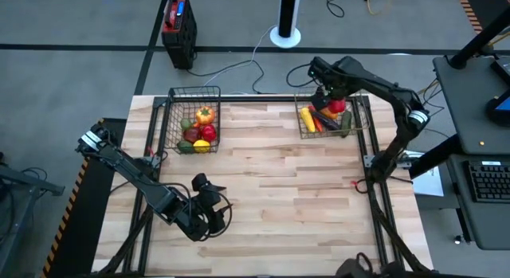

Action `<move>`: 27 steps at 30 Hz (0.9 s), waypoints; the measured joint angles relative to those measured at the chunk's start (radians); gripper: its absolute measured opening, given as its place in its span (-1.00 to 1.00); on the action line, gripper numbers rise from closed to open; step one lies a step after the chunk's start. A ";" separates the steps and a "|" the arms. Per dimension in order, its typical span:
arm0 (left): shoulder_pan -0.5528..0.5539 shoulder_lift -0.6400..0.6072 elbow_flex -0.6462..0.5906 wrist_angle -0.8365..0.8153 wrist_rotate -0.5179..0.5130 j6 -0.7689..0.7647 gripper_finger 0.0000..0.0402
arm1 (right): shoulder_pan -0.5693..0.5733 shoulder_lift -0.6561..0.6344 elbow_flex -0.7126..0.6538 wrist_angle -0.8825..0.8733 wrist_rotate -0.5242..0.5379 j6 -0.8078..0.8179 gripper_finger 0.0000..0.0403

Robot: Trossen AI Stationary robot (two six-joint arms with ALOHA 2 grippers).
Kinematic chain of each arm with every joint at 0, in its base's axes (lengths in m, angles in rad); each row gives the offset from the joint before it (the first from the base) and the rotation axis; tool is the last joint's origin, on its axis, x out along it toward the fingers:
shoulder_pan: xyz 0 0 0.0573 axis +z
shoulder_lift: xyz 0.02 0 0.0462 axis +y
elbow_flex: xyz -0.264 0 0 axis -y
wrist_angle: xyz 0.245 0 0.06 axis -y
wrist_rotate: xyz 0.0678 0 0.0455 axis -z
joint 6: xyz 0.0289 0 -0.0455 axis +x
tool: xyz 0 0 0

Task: Sort produce into baskets
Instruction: Put the red bell pepper into the right wire basket

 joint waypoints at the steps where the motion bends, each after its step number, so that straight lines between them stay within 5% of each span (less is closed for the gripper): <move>1: 0.000 0.000 0.000 0.000 0.000 -0.002 0.34 | -0.013 0.003 0.000 -0.005 0.000 0.000 0.65; 14: 0.000 0.000 -0.001 0.000 0.000 -0.037 0.34 | -0.152 -0.016 -0.112 -0.020 -0.008 -0.032 0.66; 27: 0.000 0.000 -0.001 0.000 -0.002 -0.034 0.34 | -0.161 -0.016 -0.231 0.104 0.026 -0.037 0.66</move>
